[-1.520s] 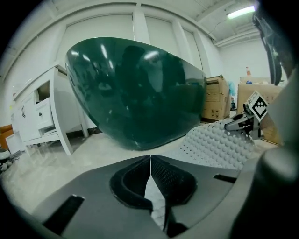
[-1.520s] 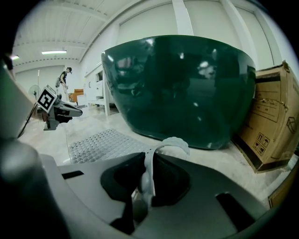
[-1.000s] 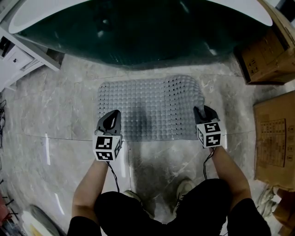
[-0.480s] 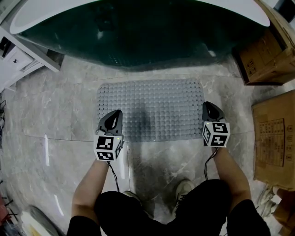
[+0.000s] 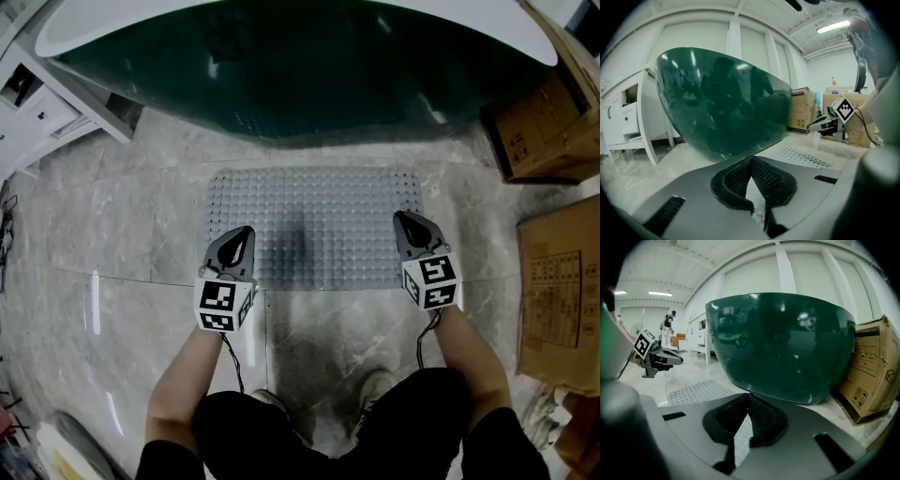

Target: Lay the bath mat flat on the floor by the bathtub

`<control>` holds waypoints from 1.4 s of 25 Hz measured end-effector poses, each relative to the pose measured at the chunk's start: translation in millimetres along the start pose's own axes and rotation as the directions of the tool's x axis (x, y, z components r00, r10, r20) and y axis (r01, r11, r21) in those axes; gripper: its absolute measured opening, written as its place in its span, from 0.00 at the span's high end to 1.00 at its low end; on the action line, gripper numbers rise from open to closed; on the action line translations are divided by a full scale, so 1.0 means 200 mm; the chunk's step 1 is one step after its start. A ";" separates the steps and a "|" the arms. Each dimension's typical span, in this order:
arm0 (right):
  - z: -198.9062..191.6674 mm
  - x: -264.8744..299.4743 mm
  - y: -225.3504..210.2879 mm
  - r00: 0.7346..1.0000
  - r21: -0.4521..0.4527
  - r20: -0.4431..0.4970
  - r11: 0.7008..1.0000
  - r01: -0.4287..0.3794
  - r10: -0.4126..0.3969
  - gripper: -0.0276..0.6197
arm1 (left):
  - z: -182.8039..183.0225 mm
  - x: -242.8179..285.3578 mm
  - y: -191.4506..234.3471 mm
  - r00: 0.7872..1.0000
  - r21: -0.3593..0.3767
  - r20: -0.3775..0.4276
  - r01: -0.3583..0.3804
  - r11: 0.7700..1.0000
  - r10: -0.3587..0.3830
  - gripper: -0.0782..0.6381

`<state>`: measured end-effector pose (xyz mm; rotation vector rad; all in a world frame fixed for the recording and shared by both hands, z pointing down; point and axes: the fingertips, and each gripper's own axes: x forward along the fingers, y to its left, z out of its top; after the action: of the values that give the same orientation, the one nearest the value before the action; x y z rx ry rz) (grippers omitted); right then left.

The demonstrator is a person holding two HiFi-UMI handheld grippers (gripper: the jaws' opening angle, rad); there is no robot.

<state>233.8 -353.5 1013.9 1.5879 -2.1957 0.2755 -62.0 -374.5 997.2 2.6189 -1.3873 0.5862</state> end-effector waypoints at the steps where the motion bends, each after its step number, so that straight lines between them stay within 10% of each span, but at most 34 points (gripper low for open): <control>1: 0.01 0.00 0.01 1.000 -0.006 0.003 1.000 -0.008 0.008 0.93 | 0.00 -0.01 0.00 1.000 0.004 0.005 0.002 1.000 -0.002 0.87; 22: 0.23 0.00 0.28 0.989 -0.155 0.049 0.979 -0.131 0.140 0.93 | 0.15 -0.11 -0.13 0.983 0.255 0.087 0.137 0.957 -0.164 0.87; 35: 0.70 -0.29 0.46 0.972 -0.154 0.008 0.961 -0.231 0.235 0.93 | 0.50 -0.47 -0.15 0.981 0.357 0.001 0.179 0.917 -0.191 0.87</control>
<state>132.0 -327.3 870.5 1.2601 -2.3652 0.1503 -57.3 -313.8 870.3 3.0119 -1.1085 0.8367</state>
